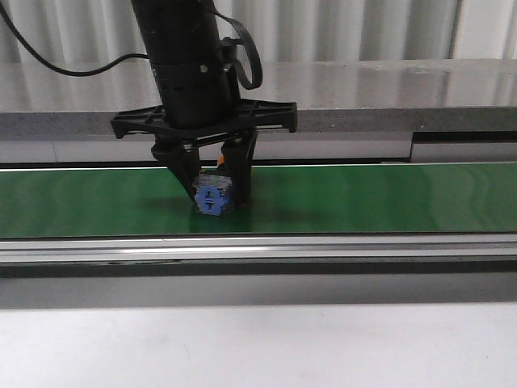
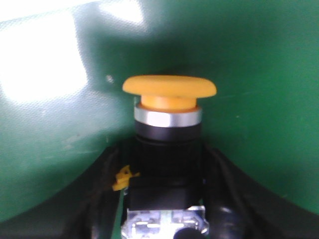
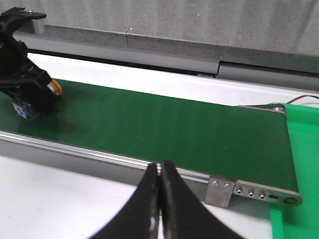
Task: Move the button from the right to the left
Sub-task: 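Close the left gripper on the button's blue base, then lift the button with the left gripper and carry it over the blue tray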
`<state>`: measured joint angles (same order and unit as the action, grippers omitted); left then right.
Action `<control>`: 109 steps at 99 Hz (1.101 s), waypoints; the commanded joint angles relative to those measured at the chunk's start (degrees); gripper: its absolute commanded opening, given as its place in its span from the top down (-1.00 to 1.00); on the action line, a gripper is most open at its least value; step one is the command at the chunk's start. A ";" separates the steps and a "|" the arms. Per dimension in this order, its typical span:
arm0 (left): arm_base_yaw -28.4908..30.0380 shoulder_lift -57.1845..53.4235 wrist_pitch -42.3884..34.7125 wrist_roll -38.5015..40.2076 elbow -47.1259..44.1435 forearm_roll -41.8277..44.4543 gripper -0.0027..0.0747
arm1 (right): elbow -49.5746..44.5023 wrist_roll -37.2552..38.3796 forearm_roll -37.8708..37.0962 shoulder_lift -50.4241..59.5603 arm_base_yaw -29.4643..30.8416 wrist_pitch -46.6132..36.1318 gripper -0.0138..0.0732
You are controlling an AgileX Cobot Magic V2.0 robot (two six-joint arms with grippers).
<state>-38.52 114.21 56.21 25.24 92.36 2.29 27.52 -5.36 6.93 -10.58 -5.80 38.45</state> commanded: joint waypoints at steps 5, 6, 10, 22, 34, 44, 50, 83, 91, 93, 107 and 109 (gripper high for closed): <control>0.02 -5.82 -1.16 0.58 2.92 2.24 0.72 | 1.38 -0.23 0.43 -0.46 -0.12 -4.50 0.83; 0.24 -5.94 -1.16 0.58 2.90 2.31 0.72 | 1.38 -0.23 0.43 -0.46 -0.12 -4.50 0.83; 0.63 -6.67 -1.05 0.45 3.02 2.55 0.72 | 1.38 -0.23 0.43 -0.46 -0.12 -4.50 0.83; 3.52 -9.34 0.34 -1.34 3.02 2.94 0.72 | 1.38 -0.23 0.43 -0.46 -0.12 -4.50 0.83; 7.29 -11.59 2.59 -5.58 3.02 2.94 0.72 | 1.38 -0.23 0.43 -0.46 -0.12 -4.50 0.83; 11.46 -13.20 4.35 -9.18 3.02 2.94 0.72 | 1.38 -0.23 0.43 -0.46 -0.12 -4.50 0.83; 14.53 -14.00 5.22 -11.24 3.02 2.94 0.72 | 1.38 -0.23 0.43 -0.46 -0.12 -4.50 0.83; 32.03 -14.48 7.82 -25.24 2.92 2.83 0.72 | 1.38 -0.23 0.43 -0.46 -0.12 -4.50 0.83; 35.91 -14.19 7.00 -27.75 2.92 2.83 0.72 | 1.38 -0.23 0.43 -0.46 -0.12 -4.50 0.83; 37.00 -14.19 6.68 -28.22 2.92 2.83 0.72 | 1.38 -0.23 0.43 -0.46 -0.12 -4.50 0.83; 43.93 -13.58 4.52 -31.05 2.57 1.54 0.72 | 1.38 -0.23 0.43 -0.46 -0.12 -4.50 0.83; 44.89 -13.47 4.17 -31.05 2.59 1.37 0.72 | 1.38 -0.23 0.43 -0.46 -0.12 -4.50 0.83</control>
<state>2.45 102.92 63.63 -4.65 93.47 4.63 27.52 -5.36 6.93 -10.58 -5.80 38.45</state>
